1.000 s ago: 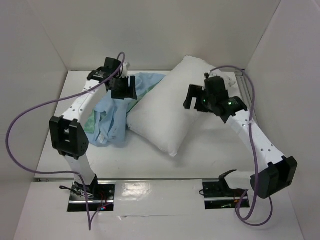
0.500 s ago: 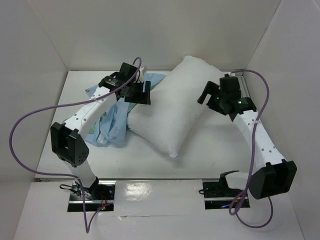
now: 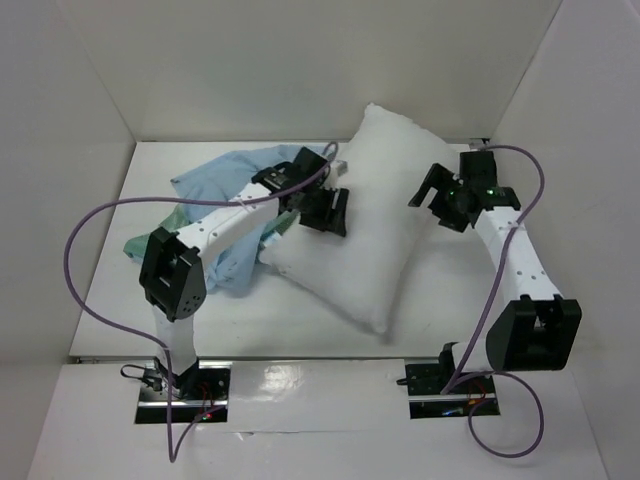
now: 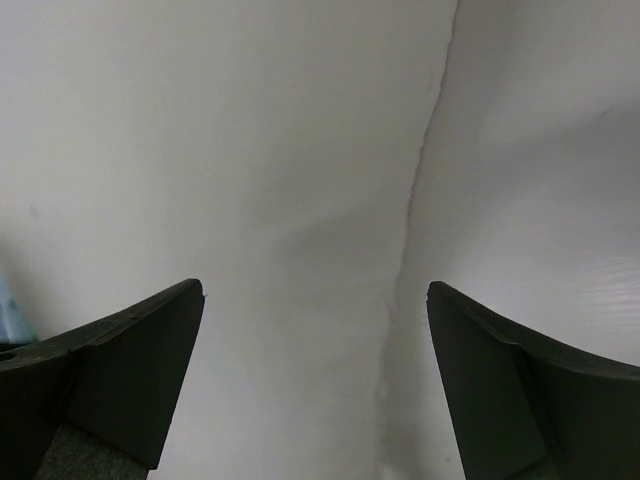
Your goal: Put the pillow into the pillowcase
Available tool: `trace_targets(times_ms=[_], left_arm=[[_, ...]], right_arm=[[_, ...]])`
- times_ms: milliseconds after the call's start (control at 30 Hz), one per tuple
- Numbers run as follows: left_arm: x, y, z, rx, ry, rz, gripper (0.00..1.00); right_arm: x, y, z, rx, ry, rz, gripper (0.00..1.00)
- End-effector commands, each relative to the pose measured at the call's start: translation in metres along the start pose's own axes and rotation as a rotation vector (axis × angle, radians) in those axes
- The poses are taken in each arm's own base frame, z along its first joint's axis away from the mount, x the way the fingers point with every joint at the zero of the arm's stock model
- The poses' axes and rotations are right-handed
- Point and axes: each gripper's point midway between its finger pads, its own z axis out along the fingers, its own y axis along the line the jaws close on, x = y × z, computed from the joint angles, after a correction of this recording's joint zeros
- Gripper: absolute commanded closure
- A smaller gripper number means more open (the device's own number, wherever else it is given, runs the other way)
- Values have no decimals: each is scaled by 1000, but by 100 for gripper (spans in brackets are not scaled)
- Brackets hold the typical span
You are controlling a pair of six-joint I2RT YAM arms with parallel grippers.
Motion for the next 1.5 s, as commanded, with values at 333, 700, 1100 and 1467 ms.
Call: trace_targets(times_ms=[333,700,1100,1467], left_arm=[[-49,-73,-101,291,-174,83,28],[-34,146,-146,-344,-233,-390,31],[65,240,-182,-561,-248,-721,27],[92,312,-164,-597,-235,-868,24]], right_arm=[[-61,3,-79,14,-179,-189,0],[124,107,-62,-162,82,-553,39],[103,1,-40,293,44,-302,31],[244,230,-4,-387,262,-642,3]])
